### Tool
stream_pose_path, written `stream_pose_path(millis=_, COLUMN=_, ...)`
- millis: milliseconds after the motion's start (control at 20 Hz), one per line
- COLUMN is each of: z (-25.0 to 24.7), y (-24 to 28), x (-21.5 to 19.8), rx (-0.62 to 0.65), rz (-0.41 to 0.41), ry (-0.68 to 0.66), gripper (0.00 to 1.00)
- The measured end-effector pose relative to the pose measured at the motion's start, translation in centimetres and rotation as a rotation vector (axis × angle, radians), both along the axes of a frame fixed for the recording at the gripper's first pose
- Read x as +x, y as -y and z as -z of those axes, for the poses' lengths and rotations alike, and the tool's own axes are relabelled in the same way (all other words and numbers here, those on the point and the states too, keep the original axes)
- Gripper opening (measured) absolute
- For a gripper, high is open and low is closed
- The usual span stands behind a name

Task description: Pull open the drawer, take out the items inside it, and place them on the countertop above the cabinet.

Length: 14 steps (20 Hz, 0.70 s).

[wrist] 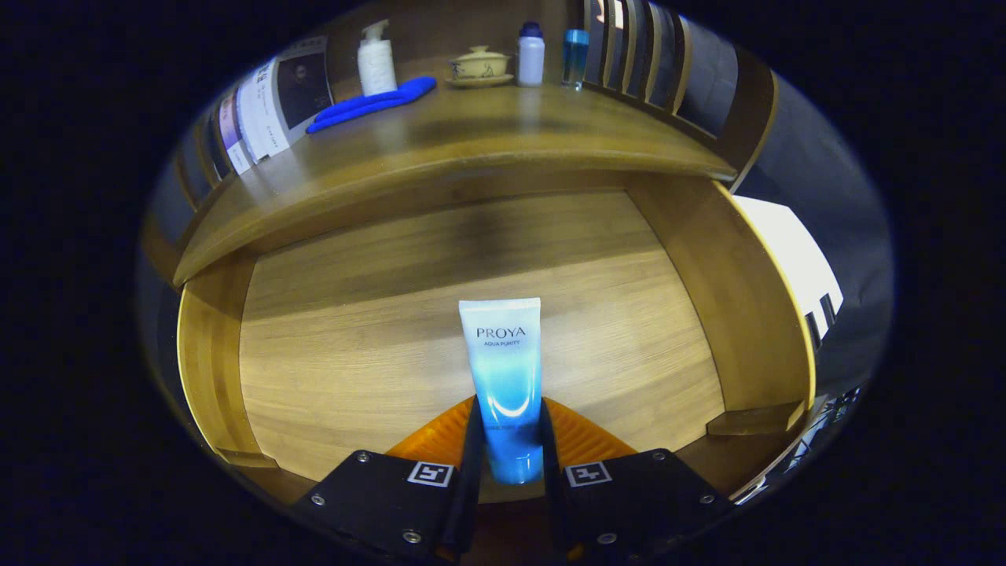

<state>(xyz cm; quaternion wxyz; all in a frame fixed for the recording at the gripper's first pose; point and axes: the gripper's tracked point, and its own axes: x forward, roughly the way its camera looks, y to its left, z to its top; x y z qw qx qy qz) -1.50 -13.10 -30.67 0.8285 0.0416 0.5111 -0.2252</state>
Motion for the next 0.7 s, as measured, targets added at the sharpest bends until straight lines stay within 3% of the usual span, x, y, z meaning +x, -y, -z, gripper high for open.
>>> stream_pose_path(millis=250, z=-3.8, y=0.1, x=-1.5, rx=-0.176, rz=-0.101, ry=0.026, gripper=0.37)
stream_pose_path(millis=700, z=-11.0, y=-0.6, x=-0.8, rx=-0.316, rz=-0.159, ry=0.151, gripper=0.37)
